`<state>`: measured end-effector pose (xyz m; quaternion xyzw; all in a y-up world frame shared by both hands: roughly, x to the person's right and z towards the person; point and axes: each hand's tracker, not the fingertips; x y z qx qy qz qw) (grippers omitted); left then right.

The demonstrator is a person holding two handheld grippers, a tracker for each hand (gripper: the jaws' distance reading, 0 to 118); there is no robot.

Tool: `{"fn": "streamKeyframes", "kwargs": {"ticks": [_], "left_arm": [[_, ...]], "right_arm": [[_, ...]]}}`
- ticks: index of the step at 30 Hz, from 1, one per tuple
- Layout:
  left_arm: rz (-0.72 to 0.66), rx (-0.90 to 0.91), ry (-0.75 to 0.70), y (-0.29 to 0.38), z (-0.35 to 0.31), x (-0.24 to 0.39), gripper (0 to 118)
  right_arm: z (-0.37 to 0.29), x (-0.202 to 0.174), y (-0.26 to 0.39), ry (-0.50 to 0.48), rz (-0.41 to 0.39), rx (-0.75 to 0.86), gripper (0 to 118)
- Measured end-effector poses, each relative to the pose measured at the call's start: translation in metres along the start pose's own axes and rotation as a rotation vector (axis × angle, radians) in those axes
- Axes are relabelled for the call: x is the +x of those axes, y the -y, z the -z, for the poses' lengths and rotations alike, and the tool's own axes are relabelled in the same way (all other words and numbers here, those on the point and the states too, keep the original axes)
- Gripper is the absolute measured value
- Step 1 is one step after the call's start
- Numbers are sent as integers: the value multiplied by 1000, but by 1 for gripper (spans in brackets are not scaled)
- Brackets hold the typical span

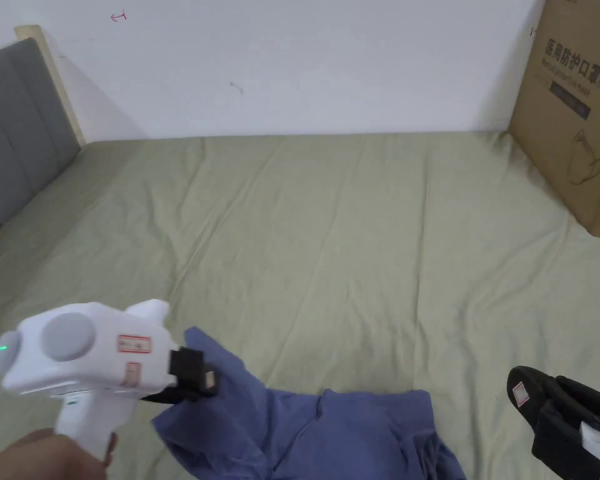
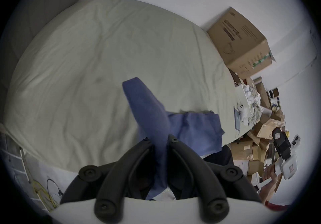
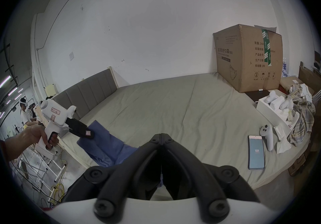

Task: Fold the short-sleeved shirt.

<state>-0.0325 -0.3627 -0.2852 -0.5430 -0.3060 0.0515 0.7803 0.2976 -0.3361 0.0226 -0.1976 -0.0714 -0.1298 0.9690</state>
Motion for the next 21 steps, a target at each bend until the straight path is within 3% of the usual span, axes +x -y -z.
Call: {"fn": "streamKeyframes", "kwargs": {"ticks": [9,17,19,21], "left_arm": [[188,-174,126,9,108,127,11],[146,-251,78,32,172,162,13],[98,-248,139,29,165,153,31],[13,-237,210,26,150,142,32]], "right_arm": [[-14,20,7,44,24,-14,0],[-16,42,11,72,87,-24,0],[-15,43,11,75,88,-29,0],[-11,43,12,78,73,-33,0]]}}
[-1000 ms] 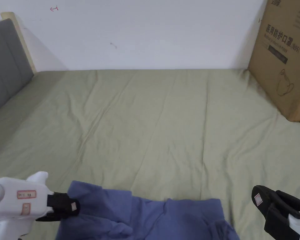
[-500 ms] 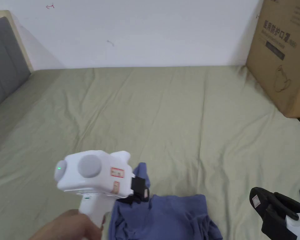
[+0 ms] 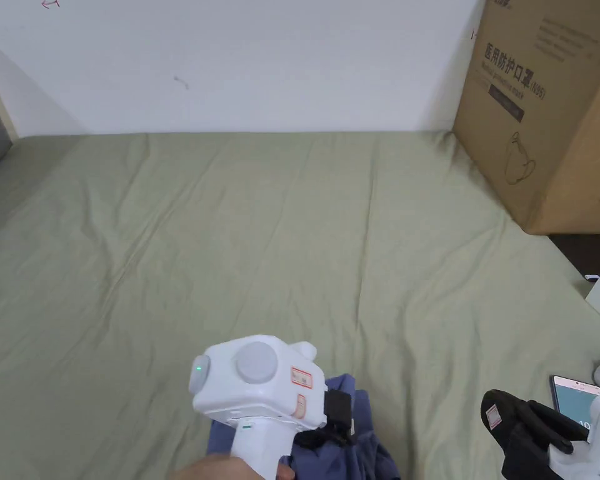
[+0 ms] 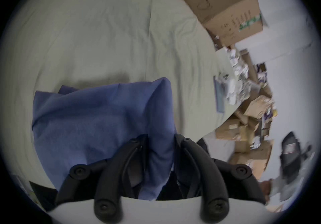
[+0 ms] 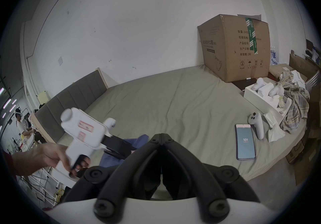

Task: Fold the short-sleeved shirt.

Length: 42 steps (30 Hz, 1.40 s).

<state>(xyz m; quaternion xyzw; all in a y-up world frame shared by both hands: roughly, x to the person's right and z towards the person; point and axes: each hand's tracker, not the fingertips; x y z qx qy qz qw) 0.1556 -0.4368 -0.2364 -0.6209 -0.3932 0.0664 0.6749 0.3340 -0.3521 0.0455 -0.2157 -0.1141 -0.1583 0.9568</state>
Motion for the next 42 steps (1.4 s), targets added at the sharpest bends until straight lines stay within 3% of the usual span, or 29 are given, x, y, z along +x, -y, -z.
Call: {"fn": "streamKeyframes", "kwargs": {"ticks": [8,9,11,14,16,20,22,26,29,32,36,37,38,39,40,41,42], "left_arm": [[-12,237,85,21,-103,-22,36],[14,273,102,25,-116,-26,29],[95,359,151,41,-142,-34,0],[206,556,2,73,-176,-34,0],[311,590,-41,90,-191,-35,0],[365,633,-68,115,-203,-28,0],[306,621,-63,116,-203,-33,0],[250,573,-24,119,-196,-44,0],[284,550,-42,123,-184,-45,0],[291,516,-56,118,-163,-45,0],[208,449,-29,107,-134,-67,1],[199,445,-26,105,-129,-58,10],[193,441,-29,102,-126,-59,31],[179,439,-35,101,-124,-62,66],[165,437,-35,98,-122,-67,87],[147,435,-38,96,-122,-65,96],[128,439,-26,93,-121,-72,96]], "right_arm": [[41,-32,9,-124,-45,-80,0],[48,-40,11,-143,-52,-91,0],[62,-55,17,-196,-88,-113,0],[85,-79,26,-264,-130,-157,0],[107,-96,34,-328,-134,-227,0],[156,-122,55,-382,-146,-357,0],[179,-126,70,-380,-148,-424,0],[186,-105,82,-211,-318,-466,0],[183,-71,76,-165,-258,-482,0],[186,-46,74,-95,-286,-475,0],[182,-40,81,-122,-252,-505,0],[184,-43,86,-121,-278,-508,0],[188,-39,90,-117,-316,-505,0],[190,-38,92,-115,-317,-500,0],[192,-35,91,-114,-292,-501,0],[192,-33,91,-118,-257,-499,0],[193,-31,92,-122,-242,-498,0]]}}
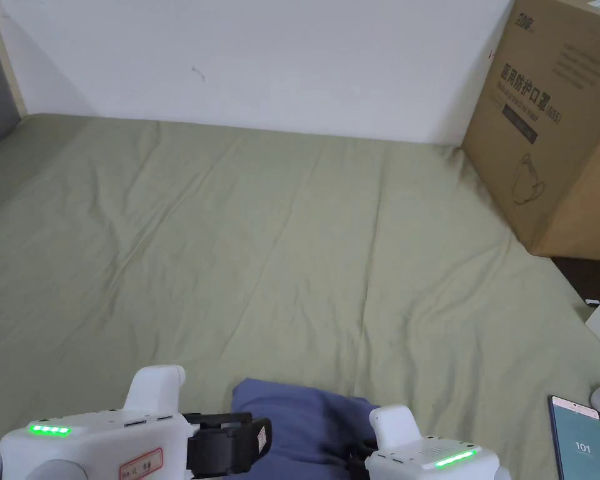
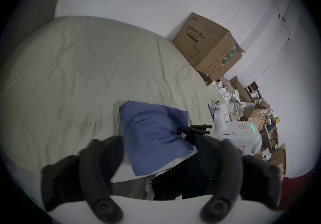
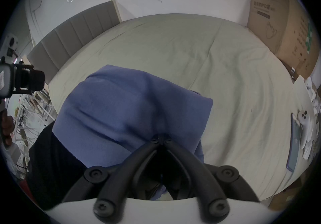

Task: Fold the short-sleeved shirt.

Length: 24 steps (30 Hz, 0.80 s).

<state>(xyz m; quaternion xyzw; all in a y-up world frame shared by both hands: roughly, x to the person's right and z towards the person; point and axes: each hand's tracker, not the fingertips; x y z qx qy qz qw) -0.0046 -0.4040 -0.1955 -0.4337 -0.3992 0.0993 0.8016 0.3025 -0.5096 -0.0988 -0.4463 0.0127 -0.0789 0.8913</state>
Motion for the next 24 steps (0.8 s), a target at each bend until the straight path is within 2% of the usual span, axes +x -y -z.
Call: {"fn": "streamKeyframes", "kwargs": {"ticks": [2,6,10,11,13,14,15,16,17,18,20,24], "left_arm": [[-4,-28,45,-5,13,-16,97],[-121,-201,-77,-11,61,-50,97],[-418,-315,93,0,104,-84,97],[-454,-318,125,3,111,-89,98],[-430,-290,139,1,113,-85,98],[-431,-289,135,-1,115,-83,94],[-456,-289,135,0,114,-78,69],[-502,-280,175,0,117,-78,36],[-520,-283,176,1,120,-79,21],[-521,-274,173,2,120,-78,21],[-436,-267,154,3,119,-73,20],[-488,-237,214,3,105,-69,20]], "right_arm": [[2,3,2,-5,0,1,0],[0,1,2,-10,-1,1,0],[-1,1,5,-12,2,14,0],[0,1,7,-12,0,18,0],[1,3,8,-14,8,23,0],[1,4,8,-17,14,24,0],[1,4,8,-20,18,23,0],[2,5,8,-22,20,23,0],[2,6,8,-23,18,22,0],[3,7,8,-24,16,22,0],[3,10,8,-29,23,19,0],[-1,11,8,-47,36,26,0]]}}
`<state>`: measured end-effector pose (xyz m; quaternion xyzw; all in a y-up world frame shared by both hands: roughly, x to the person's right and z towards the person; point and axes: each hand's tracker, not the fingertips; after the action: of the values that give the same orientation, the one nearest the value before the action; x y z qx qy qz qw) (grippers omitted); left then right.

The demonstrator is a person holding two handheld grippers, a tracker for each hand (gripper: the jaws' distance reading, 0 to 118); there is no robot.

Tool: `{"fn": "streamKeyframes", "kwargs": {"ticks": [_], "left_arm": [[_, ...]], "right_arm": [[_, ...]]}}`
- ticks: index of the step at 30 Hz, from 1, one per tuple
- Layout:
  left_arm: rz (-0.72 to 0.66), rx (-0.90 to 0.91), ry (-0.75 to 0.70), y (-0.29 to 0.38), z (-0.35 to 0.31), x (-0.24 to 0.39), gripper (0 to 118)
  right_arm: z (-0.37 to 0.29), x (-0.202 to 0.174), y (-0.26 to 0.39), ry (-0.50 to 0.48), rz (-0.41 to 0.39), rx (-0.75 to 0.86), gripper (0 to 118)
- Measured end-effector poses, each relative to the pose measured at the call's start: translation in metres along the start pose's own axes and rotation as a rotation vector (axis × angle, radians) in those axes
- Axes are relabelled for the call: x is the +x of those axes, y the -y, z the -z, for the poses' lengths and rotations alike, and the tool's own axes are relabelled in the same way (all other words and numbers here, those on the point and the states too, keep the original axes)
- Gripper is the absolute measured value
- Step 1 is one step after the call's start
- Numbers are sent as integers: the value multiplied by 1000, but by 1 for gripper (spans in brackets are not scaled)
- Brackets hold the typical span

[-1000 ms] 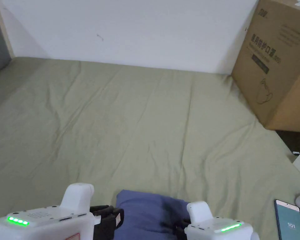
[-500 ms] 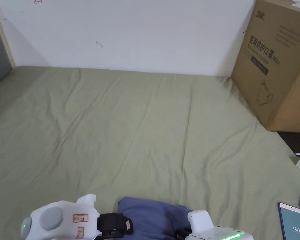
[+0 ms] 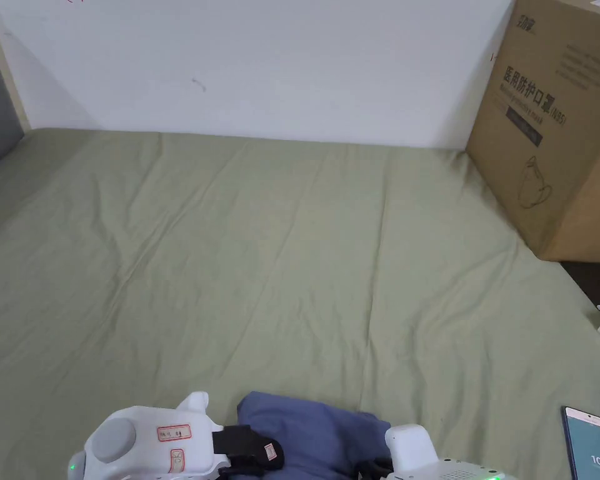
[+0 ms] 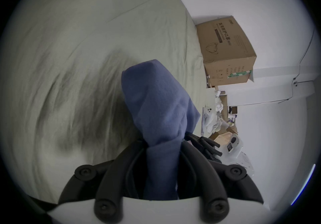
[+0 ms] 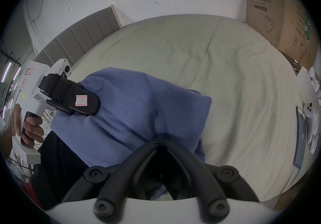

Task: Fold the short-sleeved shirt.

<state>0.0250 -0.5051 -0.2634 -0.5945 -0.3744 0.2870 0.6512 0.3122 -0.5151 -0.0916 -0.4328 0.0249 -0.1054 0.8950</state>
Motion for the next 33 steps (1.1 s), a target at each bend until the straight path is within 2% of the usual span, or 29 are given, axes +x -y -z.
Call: {"fn": "streamKeyframes", "kwargs": {"ticks": [2,6,8,13,16,20,21,25,29,30,31,33], "left_arm": [[12,-4,-4,2,-6,4,20],[10,20,53,-8,-44,-7,20],[38,46,39,-22,-79,-14,20],[145,96,-196,-73,-202,-45,20],[180,103,-355,-105,-274,-66,20],[92,114,-563,-149,-355,-114,20],[107,102,-597,-159,-370,-125,20],[57,75,-755,-207,-418,-178,19],[-27,78,-805,-226,-447,-212,19],[-37,103,-831,-228,-449,-219,24],[-32,87,-873,-230,-448,-226,35],[30,57,-1004,-227,-446,-231,48]], "right_arm": [[-8,-5,-4,-20,23,6,0],[-49,-10,-15,-131,143,113,0],[-67,-13,-19,-132,157,134,0],[-81,-31,-16,-103,124,102,0],[-76,-45,-8,-127,144,63,0],[-60,-63,-1,-162,176,16,0],[-55,-69,-1,-160,175,5,0],[-50,-93,-16,-169,134,-29,0],[-46,-107,-33,-184,113,-44,0],[-45,-109,-37,-186,112,-47,0],[-44,-111,-40,-197,112,-50,0],[-42,-116,-45,-202,106,-53,0]]}}
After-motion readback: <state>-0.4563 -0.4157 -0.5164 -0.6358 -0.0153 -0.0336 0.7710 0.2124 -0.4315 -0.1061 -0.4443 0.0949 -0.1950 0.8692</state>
